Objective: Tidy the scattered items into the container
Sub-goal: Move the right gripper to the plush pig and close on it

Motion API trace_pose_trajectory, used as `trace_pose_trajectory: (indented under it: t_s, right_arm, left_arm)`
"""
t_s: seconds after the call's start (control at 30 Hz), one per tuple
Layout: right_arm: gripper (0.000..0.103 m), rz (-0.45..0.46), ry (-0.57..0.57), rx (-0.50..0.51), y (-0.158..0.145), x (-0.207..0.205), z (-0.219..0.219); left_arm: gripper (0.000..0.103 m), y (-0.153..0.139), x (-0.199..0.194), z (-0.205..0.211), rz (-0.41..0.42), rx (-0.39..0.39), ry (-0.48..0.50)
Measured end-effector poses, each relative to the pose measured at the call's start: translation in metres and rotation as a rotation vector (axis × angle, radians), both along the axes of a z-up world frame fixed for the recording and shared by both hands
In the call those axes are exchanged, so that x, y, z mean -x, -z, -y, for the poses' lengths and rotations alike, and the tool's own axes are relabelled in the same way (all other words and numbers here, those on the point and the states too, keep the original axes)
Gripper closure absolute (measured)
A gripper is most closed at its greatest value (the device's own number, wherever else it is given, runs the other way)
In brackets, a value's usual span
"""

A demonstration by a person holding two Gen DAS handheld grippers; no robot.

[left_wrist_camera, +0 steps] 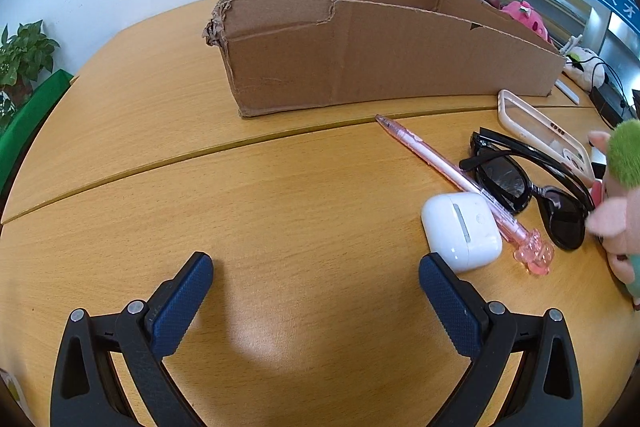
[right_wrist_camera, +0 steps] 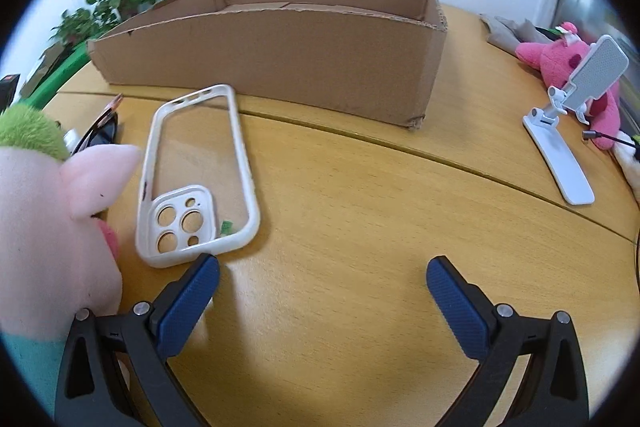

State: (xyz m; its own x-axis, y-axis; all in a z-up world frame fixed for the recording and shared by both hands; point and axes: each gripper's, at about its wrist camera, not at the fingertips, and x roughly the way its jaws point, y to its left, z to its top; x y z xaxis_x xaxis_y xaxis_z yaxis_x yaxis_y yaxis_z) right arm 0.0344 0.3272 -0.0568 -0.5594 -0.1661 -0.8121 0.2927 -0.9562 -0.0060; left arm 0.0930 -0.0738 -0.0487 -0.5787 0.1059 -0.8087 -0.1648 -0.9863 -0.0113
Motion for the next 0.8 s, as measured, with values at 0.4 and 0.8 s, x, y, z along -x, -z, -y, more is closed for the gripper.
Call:
trace_pose_trajectory:
  t_s: [0.4, 0.8]
  right_arm:
    - [0.0, -0.005, 0.196, 0.002, 0.001, -0.06, -0.051]
    - [0.0, -0.149, 0.189, 0.308, -0.059, -0.143, -0.035]
  left_arm:
    - [0.0, -0.013, -0.057, -0.025, -0.038, -0.015, 0.016]
    - [0.0, -0.063, -0.076, -0.104, -0.03, -0.422, 0.116]
